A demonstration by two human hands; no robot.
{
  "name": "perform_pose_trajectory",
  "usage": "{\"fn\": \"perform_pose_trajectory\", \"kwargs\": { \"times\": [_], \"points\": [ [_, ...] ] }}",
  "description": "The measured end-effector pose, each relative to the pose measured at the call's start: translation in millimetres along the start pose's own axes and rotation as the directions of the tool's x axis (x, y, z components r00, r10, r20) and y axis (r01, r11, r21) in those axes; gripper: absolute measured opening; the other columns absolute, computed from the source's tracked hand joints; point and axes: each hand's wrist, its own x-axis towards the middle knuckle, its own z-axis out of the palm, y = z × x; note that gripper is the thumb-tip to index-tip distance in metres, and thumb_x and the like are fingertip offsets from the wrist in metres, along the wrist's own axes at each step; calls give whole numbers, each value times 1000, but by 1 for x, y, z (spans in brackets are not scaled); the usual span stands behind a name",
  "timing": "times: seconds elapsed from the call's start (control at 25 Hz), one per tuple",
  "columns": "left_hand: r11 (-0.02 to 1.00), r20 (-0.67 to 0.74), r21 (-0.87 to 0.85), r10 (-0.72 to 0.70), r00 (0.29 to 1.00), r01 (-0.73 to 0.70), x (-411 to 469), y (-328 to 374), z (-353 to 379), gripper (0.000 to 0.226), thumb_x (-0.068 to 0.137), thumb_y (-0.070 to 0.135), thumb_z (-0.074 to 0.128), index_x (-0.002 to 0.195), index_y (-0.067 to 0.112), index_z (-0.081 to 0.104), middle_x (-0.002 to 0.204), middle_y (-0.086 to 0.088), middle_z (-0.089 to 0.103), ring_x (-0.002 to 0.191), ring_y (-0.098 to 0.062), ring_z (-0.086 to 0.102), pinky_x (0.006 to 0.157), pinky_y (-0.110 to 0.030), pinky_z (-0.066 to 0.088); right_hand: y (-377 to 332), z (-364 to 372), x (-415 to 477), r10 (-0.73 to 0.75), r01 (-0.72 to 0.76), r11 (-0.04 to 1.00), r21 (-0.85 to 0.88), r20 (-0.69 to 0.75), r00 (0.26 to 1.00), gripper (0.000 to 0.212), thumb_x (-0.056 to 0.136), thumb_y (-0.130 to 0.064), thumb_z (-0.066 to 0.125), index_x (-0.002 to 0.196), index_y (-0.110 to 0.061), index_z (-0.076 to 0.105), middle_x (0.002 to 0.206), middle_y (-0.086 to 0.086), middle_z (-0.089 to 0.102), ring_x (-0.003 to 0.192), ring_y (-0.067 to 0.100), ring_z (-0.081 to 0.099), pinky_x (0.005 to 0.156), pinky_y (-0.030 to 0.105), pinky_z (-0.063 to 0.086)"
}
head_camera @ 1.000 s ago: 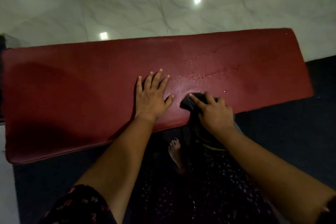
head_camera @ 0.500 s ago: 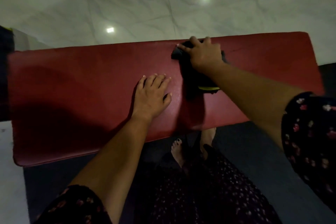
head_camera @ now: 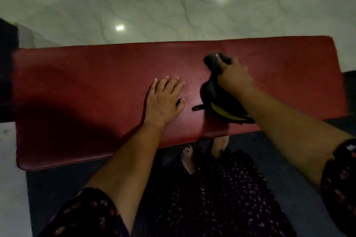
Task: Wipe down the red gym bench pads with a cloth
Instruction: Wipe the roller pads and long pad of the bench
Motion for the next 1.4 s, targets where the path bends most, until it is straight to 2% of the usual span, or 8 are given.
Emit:
{"fn": "perform_pose_trajectory", "kwargs": {
  "times": [0.2, 0.32, 0.52, 0.76, 0.92, 1.08, 1.28, 1.4],
  "points": [
    [989, -39, 54, 139, 990, -136, 6, 1, 3, 55, 85, 38, 41, 135, 20, 55, 152, -3, 39, 129, -24, 39, 110, -55, 35, 35, 45, -70, -24, 23, 994, -104, -4, 1000, 64, 97, -29, 43, 151, -46, 12, 140, 7, 28, 107, 39, 42, 80, 50, 48],
    [977, -28, -13, 210, 977, -211, 19, 11, 0, 67, 78, 42, 41, 144, 27, 39, 155, 0, 22, 132, -27, 35, 109, -54, 33, 57, 69, -109, -42, 46, 987, -156, 26, 999, 67, 96, -31, 44, 151, -45, 7, 142, 6, 23, 107, 37, 42, 76, 47, 49],
    [971, 305, 63, 202, 931, -232, 45, 47, -6, 70, 89, 59, 32, 153, 32, 21, 162, 4, 4, 146, -25, 15, 118, -55, 13, 86, 95, -149, -15, 30, 978, -209, 74, 997, 67, 97, -37, 41, 150, -48, 0, 150, 2, 18, 112, 36, 40, 80, 47, 49],
    [975, 327, 105, 150, 933, -194, 38, 54, 4, 67, 97, 62, 22, 155, 32, 10, 164, 3, 6, 150, -25, 5, 120, -53, -1, 91, 110, -137, -117, 14, 944, -329, -294, 949, 76, 68, -25, 77, 138, -40, 50, 132, 11, 47, 76, 36, 50, 56, 43, 45],
    [976, 277, 56, 187, 942, -210, 38, 47, 9, 67, 95, 63, 22, 155, 32, 15, 163, 3, 12, 149, -24, 9, 119, -52, 2, 81, 87, -107, -107, -28, 927, -373, -336, 936, 70, 76, -27, 72, 140, -43, 46, 133, 8, 50, 79, 35, 51, 55, 36, 37],
    [980, 233, 64, 169, 958, -189, 34, 49, 16, 69, 93, 62, 15, 154, 31, 21, 162, 2, 19, 148, -25, 15, 119, -54, 4, 68, 56, -69, -146, 42, 899, -437, -208, 967, 60, 98, -31, 43, 150, -45, 15, 152, 5, 22, 105, 37, 45, 72, 43, 42],
    [984, 182, 25, 167, 969, -174, 33, 49, 22, 68, 92, 61, 21, 151, 29, 32, 159, 0, 28, 146, -27, 24, 117, -55, 10, 44, 4, 2, -261, 122, 870, -478, -237, 936, 57, 97, -25, 45, 149, -40, 25, 144, 1, 32, 111, 38, 44, 81, 48, 43],
    [983, 120, 9, 183, 976, -186, 33, 48, 24, 65, 91, 58, 30, 147, 27, 39, 154, -1, 37, 142, -28, 32, 116, -56, 17, 30, -23, 45, -187, 83, 911, -403, -227, 956, 56, 98, -21, 44, 149, -36, 28, 141, 1, 38, 114, 40, 44, 83, 47, 42]
  ]
}}
